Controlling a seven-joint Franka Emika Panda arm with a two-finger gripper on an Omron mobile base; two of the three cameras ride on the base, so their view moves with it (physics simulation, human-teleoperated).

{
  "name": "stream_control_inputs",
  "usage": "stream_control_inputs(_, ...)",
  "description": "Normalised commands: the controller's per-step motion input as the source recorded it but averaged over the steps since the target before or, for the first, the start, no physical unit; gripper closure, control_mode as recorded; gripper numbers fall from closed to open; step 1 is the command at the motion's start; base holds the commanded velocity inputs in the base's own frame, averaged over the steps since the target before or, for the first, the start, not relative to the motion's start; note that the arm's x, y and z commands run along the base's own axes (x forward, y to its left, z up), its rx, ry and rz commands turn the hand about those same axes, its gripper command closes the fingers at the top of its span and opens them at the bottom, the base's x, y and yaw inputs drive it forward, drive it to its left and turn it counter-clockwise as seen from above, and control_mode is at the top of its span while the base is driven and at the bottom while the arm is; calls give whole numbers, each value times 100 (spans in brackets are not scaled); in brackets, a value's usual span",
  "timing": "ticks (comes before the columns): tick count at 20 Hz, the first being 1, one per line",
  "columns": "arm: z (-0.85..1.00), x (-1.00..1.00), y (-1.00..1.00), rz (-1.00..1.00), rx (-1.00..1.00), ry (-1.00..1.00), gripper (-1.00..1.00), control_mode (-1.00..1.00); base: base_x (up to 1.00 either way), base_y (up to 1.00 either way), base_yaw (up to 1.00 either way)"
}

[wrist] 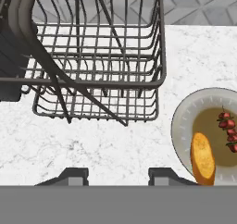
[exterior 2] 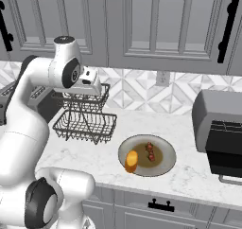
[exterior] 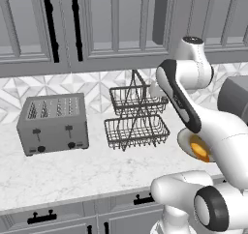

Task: Pick up the kebab skewer and baguette bread, and place them inside the toaster oven. Close the toaster oven door and start by setting the timer.

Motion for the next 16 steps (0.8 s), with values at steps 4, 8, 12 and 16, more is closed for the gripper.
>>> stream_control_inputs(4,0,0,0,0,0,0,-100,100,0,0,0)
stream_control_inputs(8,0,0,0,0,0,0,-100,100,-19,-30,0)
stream_control_inputs(12,0,0,0,0,0,0,-100,100,-24,-100,0)
stream_control_inputs(16,0,0,0,0,0,0,-100,100,-2,-100,0)
